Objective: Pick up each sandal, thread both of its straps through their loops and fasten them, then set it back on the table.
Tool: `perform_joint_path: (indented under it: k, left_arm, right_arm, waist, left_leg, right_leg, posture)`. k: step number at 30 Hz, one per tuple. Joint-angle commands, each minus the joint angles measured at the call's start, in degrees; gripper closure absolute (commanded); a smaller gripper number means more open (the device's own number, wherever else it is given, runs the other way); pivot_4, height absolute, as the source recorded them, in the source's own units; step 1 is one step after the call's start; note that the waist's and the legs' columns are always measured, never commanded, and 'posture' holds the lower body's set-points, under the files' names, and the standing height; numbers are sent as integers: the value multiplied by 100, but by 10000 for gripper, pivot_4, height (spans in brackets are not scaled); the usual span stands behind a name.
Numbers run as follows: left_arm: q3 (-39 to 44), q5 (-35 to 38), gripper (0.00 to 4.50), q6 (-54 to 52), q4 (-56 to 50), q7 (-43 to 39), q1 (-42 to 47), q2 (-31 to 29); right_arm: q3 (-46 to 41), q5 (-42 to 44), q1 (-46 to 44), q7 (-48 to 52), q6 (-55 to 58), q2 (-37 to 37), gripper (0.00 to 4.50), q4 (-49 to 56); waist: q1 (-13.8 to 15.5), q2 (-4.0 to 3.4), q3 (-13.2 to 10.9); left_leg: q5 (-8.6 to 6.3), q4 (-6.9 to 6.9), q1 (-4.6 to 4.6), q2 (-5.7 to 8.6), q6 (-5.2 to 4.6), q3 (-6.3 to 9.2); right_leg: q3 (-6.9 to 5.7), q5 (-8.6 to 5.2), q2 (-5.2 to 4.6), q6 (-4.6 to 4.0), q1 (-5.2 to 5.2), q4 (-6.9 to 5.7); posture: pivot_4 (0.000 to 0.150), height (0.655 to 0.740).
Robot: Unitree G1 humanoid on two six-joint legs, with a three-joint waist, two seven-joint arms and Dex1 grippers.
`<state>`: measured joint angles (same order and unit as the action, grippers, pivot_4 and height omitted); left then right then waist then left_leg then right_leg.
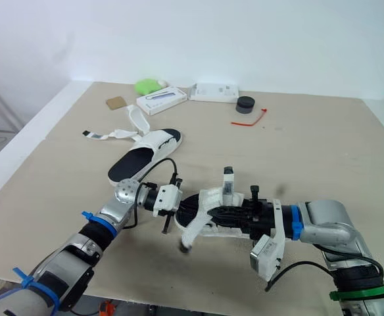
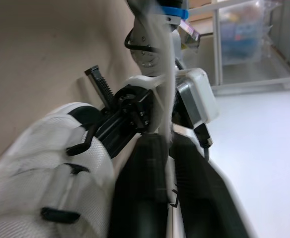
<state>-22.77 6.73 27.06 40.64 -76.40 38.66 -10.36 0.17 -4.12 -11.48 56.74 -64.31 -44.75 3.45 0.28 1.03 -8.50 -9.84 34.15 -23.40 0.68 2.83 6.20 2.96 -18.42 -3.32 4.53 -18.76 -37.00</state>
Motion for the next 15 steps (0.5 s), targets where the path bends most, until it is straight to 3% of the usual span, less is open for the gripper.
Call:
perform_joint_path:
  k: [1,5,9,10,15]
  left_arm:
    - [-453,-746,45000,-280,810,-24,-333,-168]
    - [-452,-749,45000,-259,840,-25,-324,-181]
    - [-457,-752,45000,-244,850,-50,-326,-209]
    - [-460,-758,45000,-239,867,-48,-317,-203]
    - [-449,-739,45000,-238,927,-30,-271,-133]
  right_arm:
    - [97,-34,-7,-301,-189,-259,21148,-52]
    - [114,-49,140,-428,-282,-790,2872,-435]
    - [92,485,244,-160,925,-1534,2872,-873]
    - [56,901,367,95,1756,-1795,2872,-868]
    - [-833,4650,1337,1091,7282,-3300,2872,480]
  waist:
    - [0,3,-2]
    - [-1,10,-5]
    - [-2,10,-8]
    - [-2,10,-6]
    - [11,-21,-8]
  left_leg:
    - [0,1,3,0,0,0]
    - [1,4,16,0,-1,-3]
    - [1,6,21,1,-1,-6]
    - [1,6,24,-1,-1,-7]
    - [3,16,12,-23,-5,-13]
  right_leg:
    - [1,0,-1,-1,3,0]
    - [5,-13,-4,-24,19,0]
    - [9,-12,-8,-29,26,1]
    - [10,-10,-8,-32,29,1]
    - [9,9,-9,-67,49,0]
  posture:
    - [1500,7400]
    - [1500,7400]
    - [1500,7400]
    - [1500,7400]
    - [1500,7400]
